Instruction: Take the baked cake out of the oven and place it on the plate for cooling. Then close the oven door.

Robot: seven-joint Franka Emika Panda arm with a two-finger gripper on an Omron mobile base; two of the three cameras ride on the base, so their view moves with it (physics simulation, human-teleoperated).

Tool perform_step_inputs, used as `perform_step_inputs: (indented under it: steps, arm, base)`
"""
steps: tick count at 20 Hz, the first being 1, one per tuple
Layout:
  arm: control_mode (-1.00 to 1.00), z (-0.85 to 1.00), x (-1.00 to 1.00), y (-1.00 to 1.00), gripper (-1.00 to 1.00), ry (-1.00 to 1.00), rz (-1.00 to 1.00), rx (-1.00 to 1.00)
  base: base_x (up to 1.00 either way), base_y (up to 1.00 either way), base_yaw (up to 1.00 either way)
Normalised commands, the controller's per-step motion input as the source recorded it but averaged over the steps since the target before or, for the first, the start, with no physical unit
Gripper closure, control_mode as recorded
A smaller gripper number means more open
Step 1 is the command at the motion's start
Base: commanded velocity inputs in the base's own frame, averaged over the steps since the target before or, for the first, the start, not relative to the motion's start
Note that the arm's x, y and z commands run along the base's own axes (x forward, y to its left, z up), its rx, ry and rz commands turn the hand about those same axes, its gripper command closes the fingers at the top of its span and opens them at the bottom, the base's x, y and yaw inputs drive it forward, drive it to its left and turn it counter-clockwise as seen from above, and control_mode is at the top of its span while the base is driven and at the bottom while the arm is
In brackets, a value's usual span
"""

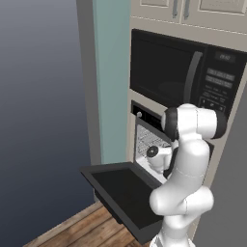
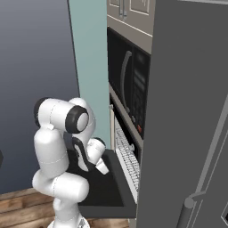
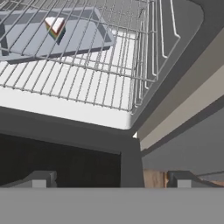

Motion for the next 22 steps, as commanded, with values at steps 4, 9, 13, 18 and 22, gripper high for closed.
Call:
perform_step_inputs:
  steps: [4,9,13,18,22]
  arm:
    - [-1.0,-0.02,0.0,0.26,-1.0,0.0,-0.03,0.01]
    - [-1.0,0.0,0.01,0.14,-1.0,0.0,-0.01,0.0]
    - [-1.0,0.0,0.03,0.1,-1.0,0.0,0.0,0.0]
    - [-1.0,-0.02,0.13,-0.15,-1.0,-0.03,0.0,-0.03]
    - [-1.0,-0.2,0.14,-0.01,-1.0,-0.24,-0.01,-0.36]
  base:
    - [0.0,0.0,0.0]
    - [0.0,0.0,0.0]
    - [0.0,0.0,0.0]
    - [0.0,0.0,0.0]
    - [0.0,0.0,0.0]
